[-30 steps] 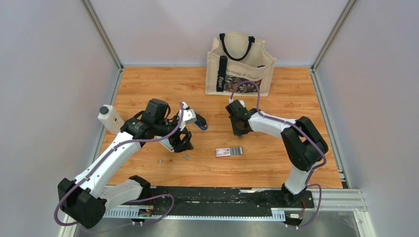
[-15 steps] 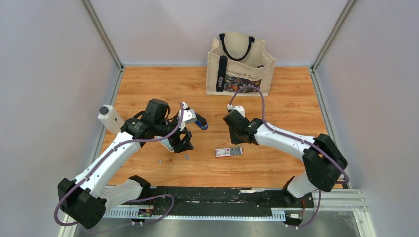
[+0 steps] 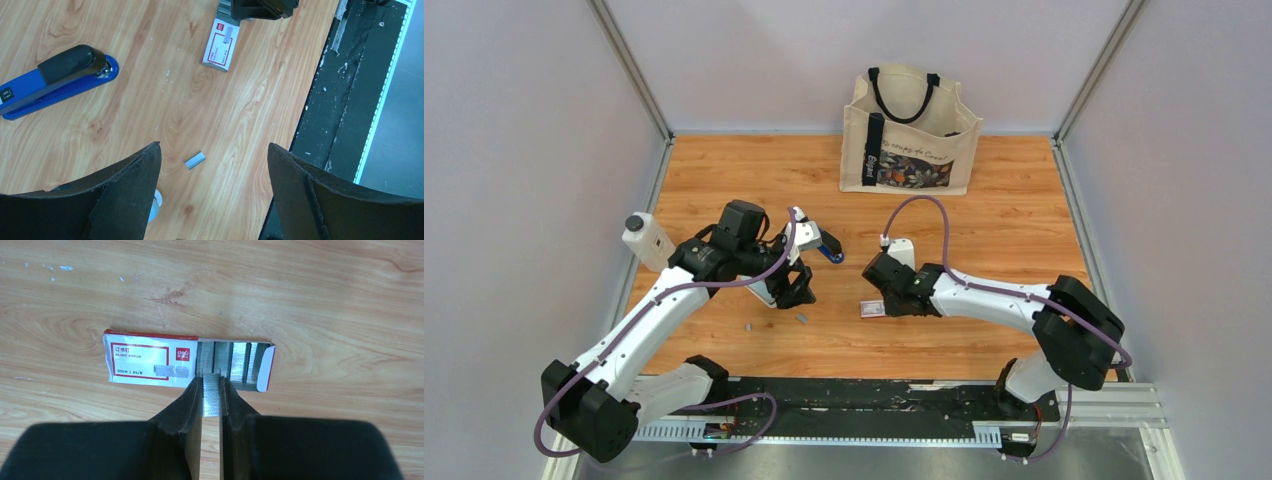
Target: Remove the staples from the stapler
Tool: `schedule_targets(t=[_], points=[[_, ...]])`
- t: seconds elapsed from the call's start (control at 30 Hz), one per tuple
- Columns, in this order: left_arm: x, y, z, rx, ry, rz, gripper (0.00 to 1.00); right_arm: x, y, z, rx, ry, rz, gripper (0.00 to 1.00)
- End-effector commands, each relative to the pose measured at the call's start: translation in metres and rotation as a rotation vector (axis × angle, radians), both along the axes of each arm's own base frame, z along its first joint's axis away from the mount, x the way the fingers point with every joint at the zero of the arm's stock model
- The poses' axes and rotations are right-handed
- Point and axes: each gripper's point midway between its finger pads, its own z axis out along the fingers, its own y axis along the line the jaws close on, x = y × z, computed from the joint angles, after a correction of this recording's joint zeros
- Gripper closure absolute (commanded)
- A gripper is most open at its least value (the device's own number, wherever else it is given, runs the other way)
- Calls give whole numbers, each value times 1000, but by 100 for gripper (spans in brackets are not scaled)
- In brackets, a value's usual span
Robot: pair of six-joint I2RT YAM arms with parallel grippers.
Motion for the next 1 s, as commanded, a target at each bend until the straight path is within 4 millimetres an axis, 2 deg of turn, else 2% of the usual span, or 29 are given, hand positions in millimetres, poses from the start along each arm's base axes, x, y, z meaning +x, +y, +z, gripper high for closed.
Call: schedule_targets(t=[0.0, 0.63, 0.97], points=[[-3, -3, 4, -15, -19, -37, 14, 8, 9, 3, 17, -44, -43, 87], [-4, -3, 3, -16, -22, -45, 15, 22, 17, 5, -3, -73, -35, 86], [-5, -3, 3, -20, -19, -47, 15, 27, 11, 3, -19, -85, -43, 86]])
